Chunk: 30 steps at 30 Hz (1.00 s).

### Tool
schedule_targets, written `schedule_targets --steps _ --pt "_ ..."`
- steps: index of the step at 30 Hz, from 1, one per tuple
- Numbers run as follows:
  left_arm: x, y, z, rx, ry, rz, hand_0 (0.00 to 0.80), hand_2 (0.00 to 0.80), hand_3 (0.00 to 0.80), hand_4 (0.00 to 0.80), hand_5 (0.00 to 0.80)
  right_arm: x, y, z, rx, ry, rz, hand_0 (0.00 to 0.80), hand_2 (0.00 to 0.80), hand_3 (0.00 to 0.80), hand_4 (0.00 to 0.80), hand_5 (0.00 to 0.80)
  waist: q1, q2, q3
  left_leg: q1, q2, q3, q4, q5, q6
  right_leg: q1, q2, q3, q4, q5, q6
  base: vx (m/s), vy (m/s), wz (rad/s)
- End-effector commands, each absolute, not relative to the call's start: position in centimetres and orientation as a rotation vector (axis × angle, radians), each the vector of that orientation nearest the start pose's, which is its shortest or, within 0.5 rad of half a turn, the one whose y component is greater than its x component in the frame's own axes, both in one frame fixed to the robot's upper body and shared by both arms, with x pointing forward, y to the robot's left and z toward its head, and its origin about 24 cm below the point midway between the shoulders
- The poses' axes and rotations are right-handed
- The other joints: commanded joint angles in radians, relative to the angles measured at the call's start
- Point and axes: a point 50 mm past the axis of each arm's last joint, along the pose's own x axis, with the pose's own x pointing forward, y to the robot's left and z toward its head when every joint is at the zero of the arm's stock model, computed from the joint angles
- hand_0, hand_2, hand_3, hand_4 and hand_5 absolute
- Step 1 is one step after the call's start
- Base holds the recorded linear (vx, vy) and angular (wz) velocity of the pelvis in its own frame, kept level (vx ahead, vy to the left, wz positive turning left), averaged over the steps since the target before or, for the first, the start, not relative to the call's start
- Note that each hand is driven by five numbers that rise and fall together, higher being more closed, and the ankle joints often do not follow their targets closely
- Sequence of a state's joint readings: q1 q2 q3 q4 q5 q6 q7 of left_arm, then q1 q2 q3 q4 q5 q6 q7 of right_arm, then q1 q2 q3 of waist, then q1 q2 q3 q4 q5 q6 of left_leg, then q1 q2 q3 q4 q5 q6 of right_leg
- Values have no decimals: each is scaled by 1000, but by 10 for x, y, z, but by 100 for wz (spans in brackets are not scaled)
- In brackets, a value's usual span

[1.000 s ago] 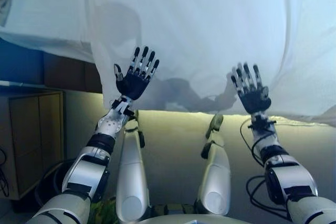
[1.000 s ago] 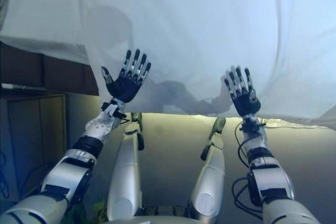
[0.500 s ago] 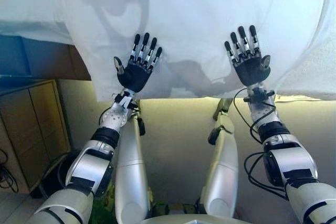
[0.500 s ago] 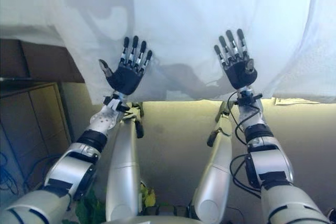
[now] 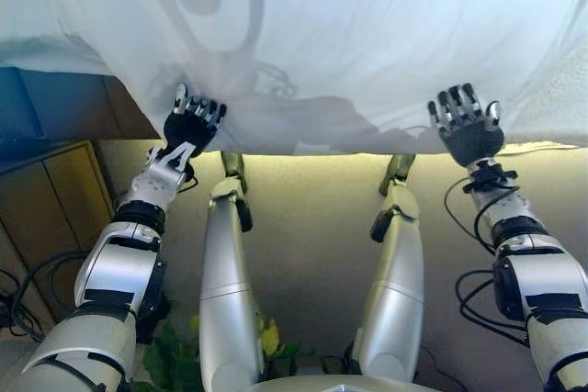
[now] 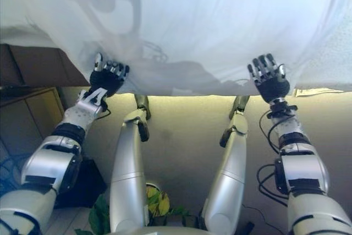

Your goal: Make the bed neatly

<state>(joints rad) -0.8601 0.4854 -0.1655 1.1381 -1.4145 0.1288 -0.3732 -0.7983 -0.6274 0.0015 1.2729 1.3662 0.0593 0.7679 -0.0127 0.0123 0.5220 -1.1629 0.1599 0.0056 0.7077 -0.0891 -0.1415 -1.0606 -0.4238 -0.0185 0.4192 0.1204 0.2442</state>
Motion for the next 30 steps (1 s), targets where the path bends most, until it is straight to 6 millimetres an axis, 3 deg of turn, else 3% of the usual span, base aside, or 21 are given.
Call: schedule_targets --steps 1,8,10,16,18,21,24,27,30 --pt "361 284 65 -807 204 220 0 0 0 0 0 320 -370 109 878 -243 -68 0 0 0 0 0 -21 85 -2 32 0 23 -99 119 1 -65 31 -11 104 17 -32 1 70 -8" --pt "331 328 45 -690 360 483 0 0 0 0 0 287 -404 94 942 -265 -273 0 0 0 0 0 -34 86 -2 76 13 36 -123 126 0 -28 35 -5 83 6 -38 -17 41 -11" --pt "311 343 29 -707 418 553 0 0 0 0 0 269 -416 82 975 -267 -343 0 0 0 0 0 -37 86 -2 109 14 41 -142 130 -2 1 33 -8 63 7 -38 -18 -5 -4" --pt "264 352 -19 -751 519 640 0 0 0 0 0 220 -432 42 1064 -245 -508 0 0 0 0 0 -33 83 -2 226 7 57 -213 145 -2 118 17 -33 -12 13 -34 -10 -25 -1" --pt "257 352 -25 -765 508 656 0 0 0 0 0 208 -433 31 1102 -243 -553 0 0 0 0 0 -28 81 -2 264 5 59 -240 150 -1 160 12 -46 -35 17 -32 -18 -104 6" --pt "250 353 -31 -763 447 674 0 0 0 0 0 186 -431 9 1124 -230 -617 0 0 0 0 0 -16 70 -2 351 1 66 -292 158 1 257 8 -72 -78 22 -27 -16 -135 12" --pt "252 352 -27 -724 368 662 0 0 0 0 0 172 -415 -16 1131 -211 -620 0 0 0 0 0 0 48 -2 465 -11 66 -344 160 6 396 13 -106 -126 32 -25 9 -211 14" --pt "256 347 -22 -774 277 615 0 0 0 0 0 168 -397 -33 1073 -160 -576 0 0 0 0 0 14 23 -2 588 -19 62 -403 160 10 529 18 -130 -182 43 -20 65 -233 15" --pt "252 333 -28 -768 245 541 0 0 0 0 0 169 -375 -48 1024 -98 -509 0 0 0 0 0 29 6 -73 694 -18 57 -472 158 12 637 34 -150 -249 53 -17 147 -164 8"
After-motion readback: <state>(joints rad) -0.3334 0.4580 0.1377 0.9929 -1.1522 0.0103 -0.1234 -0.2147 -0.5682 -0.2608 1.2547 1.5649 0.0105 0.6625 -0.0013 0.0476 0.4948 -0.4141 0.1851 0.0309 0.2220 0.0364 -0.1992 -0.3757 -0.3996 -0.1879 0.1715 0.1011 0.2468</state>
